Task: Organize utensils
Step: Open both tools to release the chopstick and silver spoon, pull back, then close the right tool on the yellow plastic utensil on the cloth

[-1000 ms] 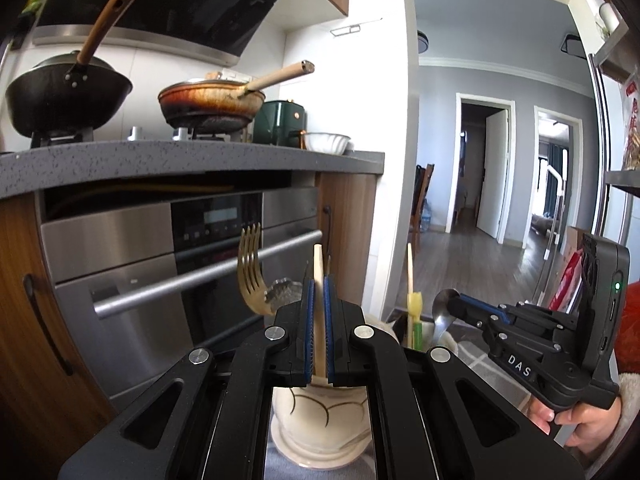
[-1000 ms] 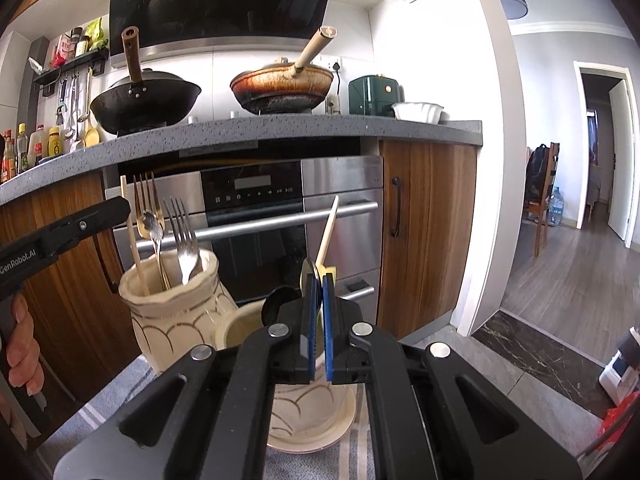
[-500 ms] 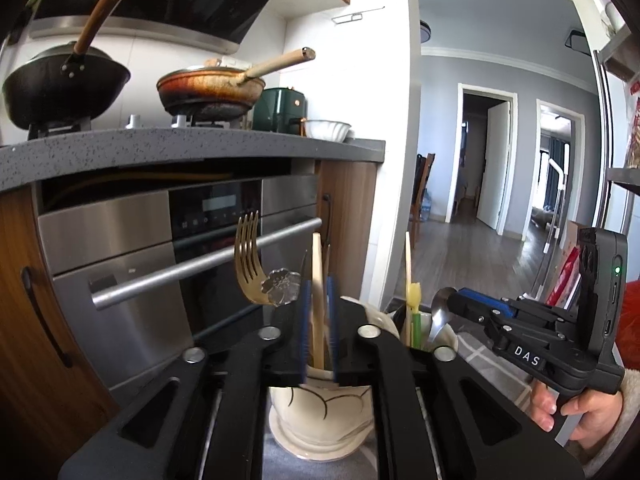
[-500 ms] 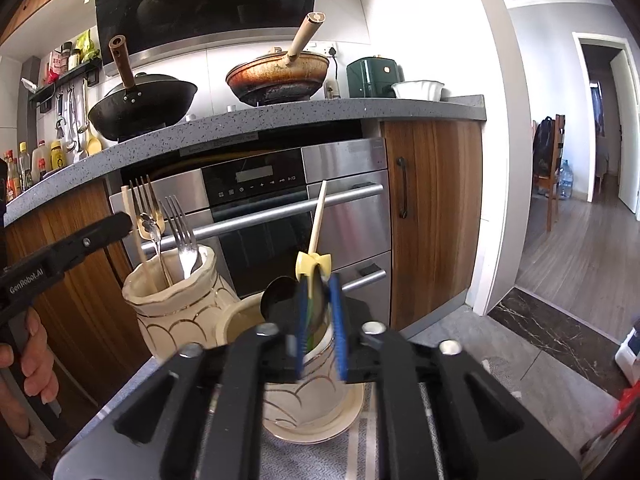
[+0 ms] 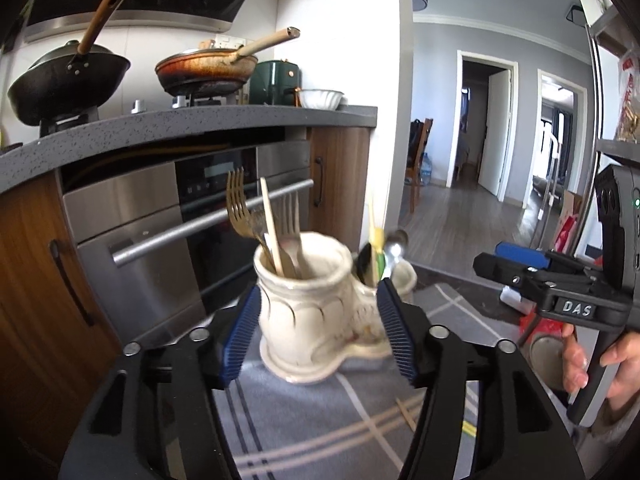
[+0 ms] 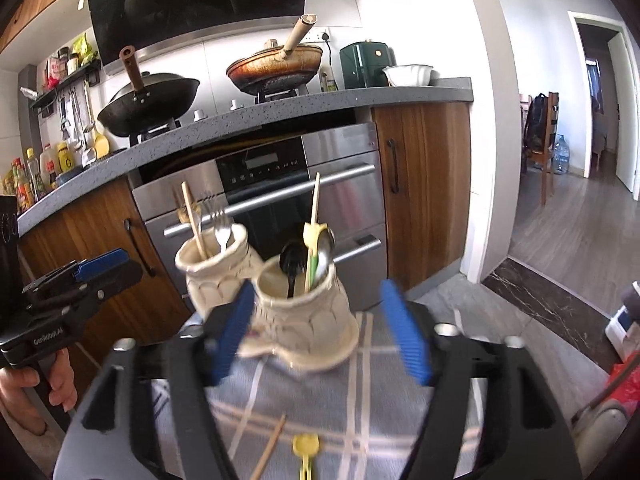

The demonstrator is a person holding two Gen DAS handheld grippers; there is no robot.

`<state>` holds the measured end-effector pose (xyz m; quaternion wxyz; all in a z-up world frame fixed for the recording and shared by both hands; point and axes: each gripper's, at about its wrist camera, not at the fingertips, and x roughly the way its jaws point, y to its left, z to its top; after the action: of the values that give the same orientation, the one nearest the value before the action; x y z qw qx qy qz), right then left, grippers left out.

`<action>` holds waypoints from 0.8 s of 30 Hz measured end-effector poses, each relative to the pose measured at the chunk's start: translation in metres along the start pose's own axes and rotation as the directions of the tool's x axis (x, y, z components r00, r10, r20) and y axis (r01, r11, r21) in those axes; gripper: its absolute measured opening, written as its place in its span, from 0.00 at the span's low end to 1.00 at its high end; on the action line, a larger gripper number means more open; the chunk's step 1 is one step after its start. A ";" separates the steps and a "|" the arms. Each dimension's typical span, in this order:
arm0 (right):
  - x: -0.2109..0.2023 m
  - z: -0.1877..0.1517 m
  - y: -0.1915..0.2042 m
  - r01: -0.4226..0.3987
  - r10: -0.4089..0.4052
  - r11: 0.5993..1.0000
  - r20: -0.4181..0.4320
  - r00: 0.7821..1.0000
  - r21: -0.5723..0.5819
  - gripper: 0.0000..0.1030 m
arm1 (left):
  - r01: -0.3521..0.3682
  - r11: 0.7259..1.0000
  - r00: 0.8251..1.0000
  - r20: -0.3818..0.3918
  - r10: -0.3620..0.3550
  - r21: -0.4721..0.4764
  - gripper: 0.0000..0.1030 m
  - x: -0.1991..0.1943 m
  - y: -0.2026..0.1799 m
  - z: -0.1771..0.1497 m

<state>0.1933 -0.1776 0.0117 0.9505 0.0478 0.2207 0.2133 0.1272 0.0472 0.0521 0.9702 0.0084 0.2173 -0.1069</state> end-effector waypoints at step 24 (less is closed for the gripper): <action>0.031 -0.118 -0.004 0.051 -0.100 0.990 -0.391 0.915 -0.133 0.94 | 0.090 0.995 0.932 -0.357 -0.069 0.043 0.77 0.056 -0.028 -0.101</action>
<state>0.1680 -0.1680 -0.1074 0.8949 -0.0623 0.3970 0.1943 0.1281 0.0146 -0.0622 0.9094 0.0471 0.3855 -0.1491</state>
